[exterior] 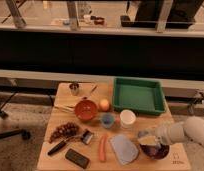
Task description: Place sponge in purple bowl
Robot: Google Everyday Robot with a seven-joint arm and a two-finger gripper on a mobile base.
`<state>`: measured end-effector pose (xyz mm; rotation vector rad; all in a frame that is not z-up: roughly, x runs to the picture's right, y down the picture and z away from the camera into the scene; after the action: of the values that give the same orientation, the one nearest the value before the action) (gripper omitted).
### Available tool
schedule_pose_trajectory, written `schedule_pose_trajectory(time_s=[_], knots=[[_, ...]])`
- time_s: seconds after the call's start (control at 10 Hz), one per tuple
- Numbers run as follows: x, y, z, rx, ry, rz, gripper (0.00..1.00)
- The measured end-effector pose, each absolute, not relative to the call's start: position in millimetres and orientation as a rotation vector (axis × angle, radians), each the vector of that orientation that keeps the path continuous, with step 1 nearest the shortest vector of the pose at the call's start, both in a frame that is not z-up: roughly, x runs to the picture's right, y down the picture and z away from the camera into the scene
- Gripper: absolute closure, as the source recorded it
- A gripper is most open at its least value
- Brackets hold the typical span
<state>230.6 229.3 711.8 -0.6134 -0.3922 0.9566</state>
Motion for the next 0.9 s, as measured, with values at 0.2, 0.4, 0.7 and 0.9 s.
schedule_pose_trajectory(time_s=[0.2,0.4,0.7,0.9], knots=[[230.4,228.4,707.5,-0.614,-0.394,0.95,0.2],[229.9,224.6,703.1,-0.609,-0.394,0.942,0.2],[228.5,218.0,692.0,-0.603,-0.397,0.931,0.2],[230.1,202.0,671.2,-0.58,-0.411,0.92,0.2]])
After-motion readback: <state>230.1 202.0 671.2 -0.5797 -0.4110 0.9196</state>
